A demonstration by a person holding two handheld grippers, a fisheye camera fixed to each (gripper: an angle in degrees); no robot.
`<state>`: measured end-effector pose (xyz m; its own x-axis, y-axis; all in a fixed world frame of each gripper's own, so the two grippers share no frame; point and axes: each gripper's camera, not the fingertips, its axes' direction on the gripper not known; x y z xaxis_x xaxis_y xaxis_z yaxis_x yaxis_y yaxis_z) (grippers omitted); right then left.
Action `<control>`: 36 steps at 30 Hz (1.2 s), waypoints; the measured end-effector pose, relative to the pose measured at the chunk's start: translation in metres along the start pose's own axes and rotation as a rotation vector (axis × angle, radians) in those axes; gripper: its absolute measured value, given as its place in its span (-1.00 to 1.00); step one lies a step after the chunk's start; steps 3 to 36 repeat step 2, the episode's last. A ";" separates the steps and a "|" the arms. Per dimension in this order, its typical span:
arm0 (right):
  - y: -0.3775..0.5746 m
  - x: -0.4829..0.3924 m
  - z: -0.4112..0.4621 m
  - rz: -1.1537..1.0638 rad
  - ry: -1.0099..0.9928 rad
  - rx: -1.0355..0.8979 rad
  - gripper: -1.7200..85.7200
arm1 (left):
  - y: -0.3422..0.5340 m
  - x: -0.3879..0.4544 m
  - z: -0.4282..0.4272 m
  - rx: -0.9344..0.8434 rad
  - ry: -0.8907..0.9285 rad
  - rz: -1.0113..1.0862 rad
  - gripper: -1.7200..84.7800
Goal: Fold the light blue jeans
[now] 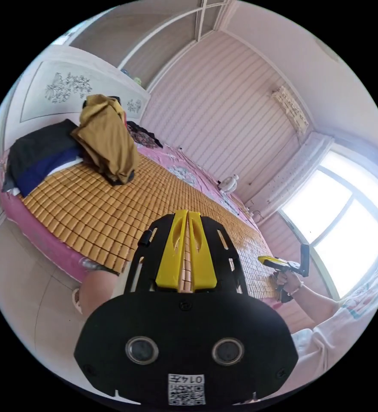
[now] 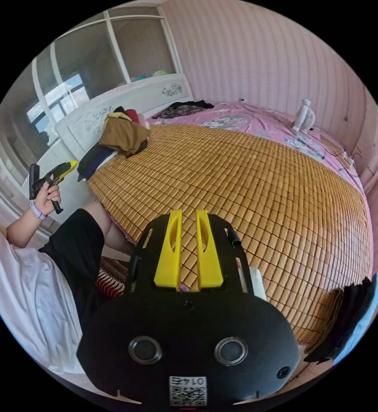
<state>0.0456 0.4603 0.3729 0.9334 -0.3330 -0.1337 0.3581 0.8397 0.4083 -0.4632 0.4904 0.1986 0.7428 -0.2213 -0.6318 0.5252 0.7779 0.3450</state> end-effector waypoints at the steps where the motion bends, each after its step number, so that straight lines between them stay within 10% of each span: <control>1: -0.013 -0.013 0.008 -0.036 -0.016 -0.014 -0.83 | 0.003 -0.025 -0.024 0.032 -0.063 -0.028 -0.98; 36: -0.038 -0.039 0.025 -0.111 -0.050 -0.040 -0.82 | 0.004 -0.038 -0.035 0.044 -0.092 -0.047 -0.98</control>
